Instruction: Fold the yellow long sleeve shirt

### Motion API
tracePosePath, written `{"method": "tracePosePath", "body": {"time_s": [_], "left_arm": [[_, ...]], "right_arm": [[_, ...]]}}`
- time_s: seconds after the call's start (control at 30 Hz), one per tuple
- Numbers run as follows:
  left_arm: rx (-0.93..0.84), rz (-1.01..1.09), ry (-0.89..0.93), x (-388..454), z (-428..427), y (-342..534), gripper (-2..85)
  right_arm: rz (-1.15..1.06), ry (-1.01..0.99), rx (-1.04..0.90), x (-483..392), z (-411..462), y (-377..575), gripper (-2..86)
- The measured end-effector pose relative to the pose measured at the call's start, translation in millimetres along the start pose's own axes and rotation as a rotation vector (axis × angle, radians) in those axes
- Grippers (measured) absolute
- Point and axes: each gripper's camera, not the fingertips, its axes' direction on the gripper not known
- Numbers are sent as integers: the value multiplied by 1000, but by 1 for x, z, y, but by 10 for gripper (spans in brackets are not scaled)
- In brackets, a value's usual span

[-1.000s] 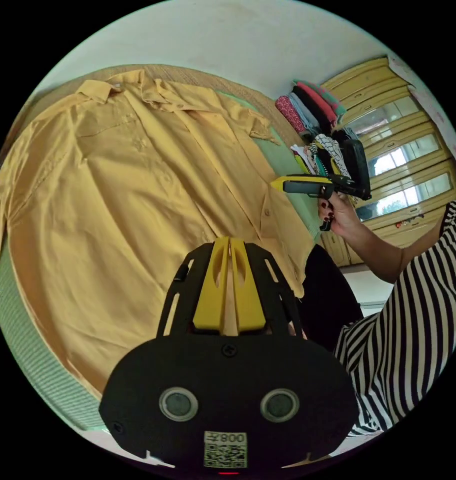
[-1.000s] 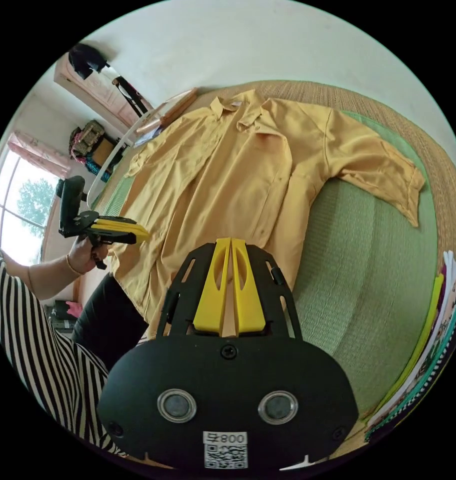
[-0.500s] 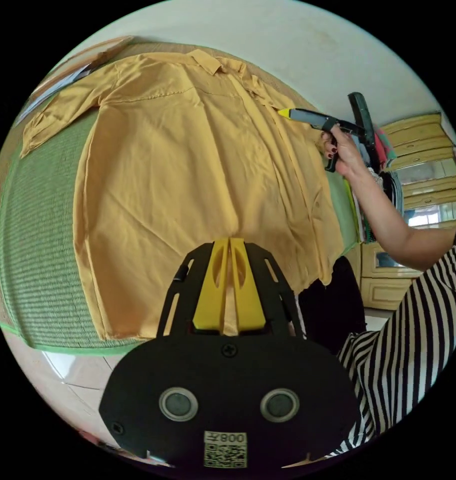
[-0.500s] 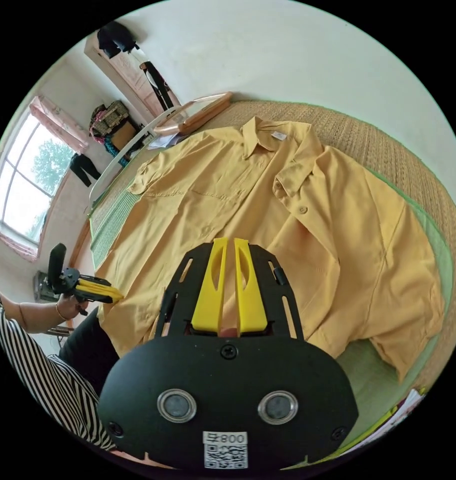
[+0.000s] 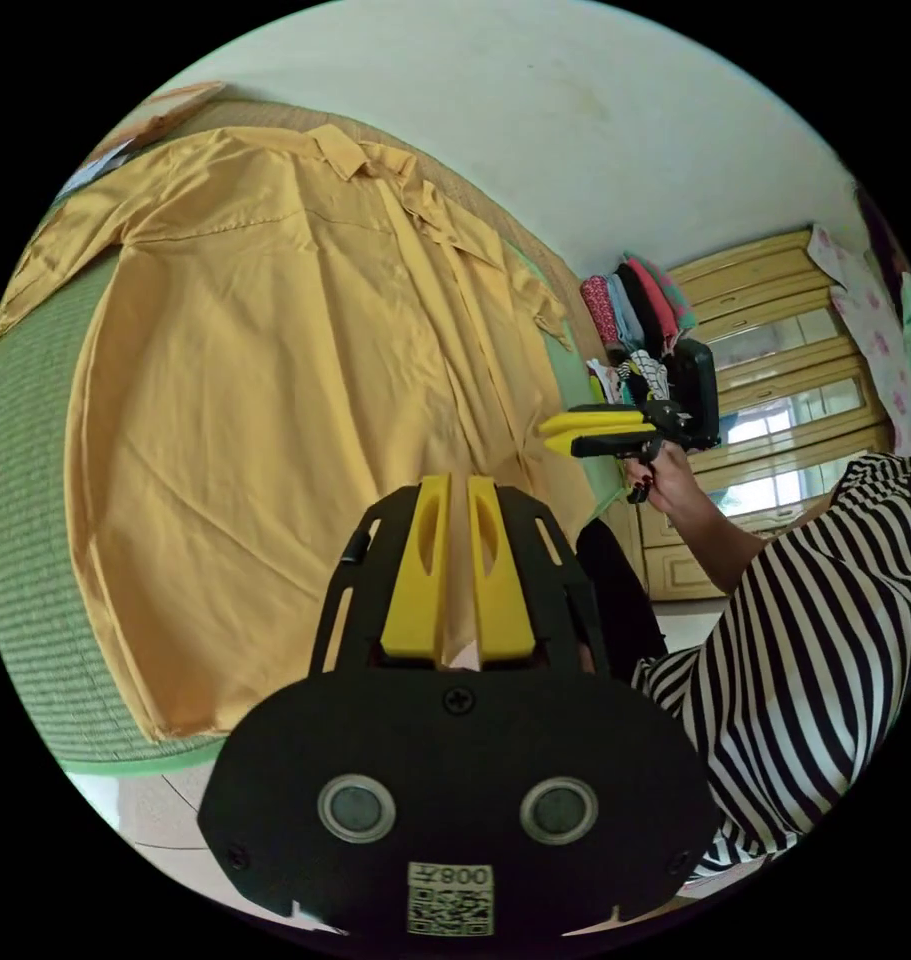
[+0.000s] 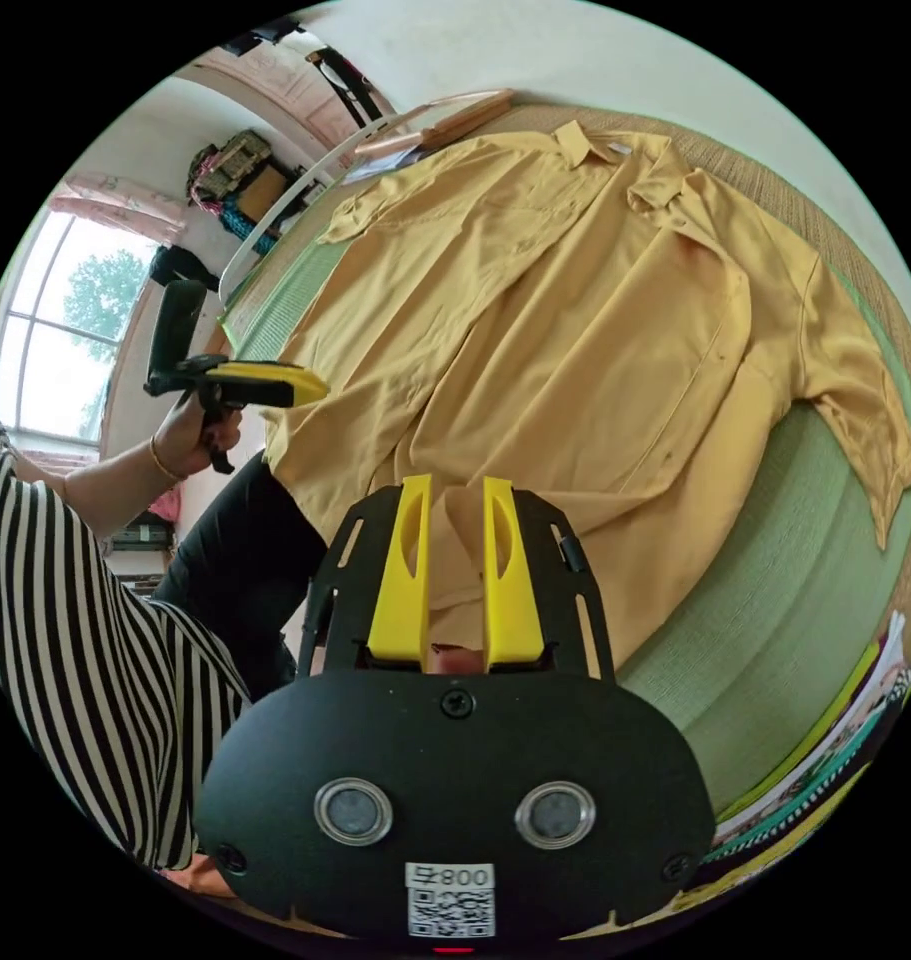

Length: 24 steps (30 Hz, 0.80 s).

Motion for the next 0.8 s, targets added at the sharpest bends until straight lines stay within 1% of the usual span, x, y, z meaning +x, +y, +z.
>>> {"method": "tracePosePath", "body": {"time_s": [0.13, 0.27, 0.4, 0.5, 0.57, 0.67, 0.8], "left_arm": [[-9, 69, 46, 9, 7, -37, 43], [-19, 142, 84, 12, 15, -96, 59], [-7, 166, 84, 13, 22, -156, 69], [34, 89, 119, 4, 24, -205, 78], [34, 0, 94, -5, 26, -235, 83], [67, -84, 61, -11, 22, -254, 80], [84, -105, 39, -7, 12, -267, 71]], "right_arm": [[9, 3, -54, -5, 22, 5, 80], [-7, -85, -69, -5, 37, 2, 30], [-15, -107, -66, -5, 38, 10, 10], [-7, -173, -46, 1, 34, 21, 5], [7, -225, -17, 8, 29, 29, 3], [15, -275, 15, 16, 25, 37, 2], [12, -320, 38, 22, 24, 44, 2]]}}
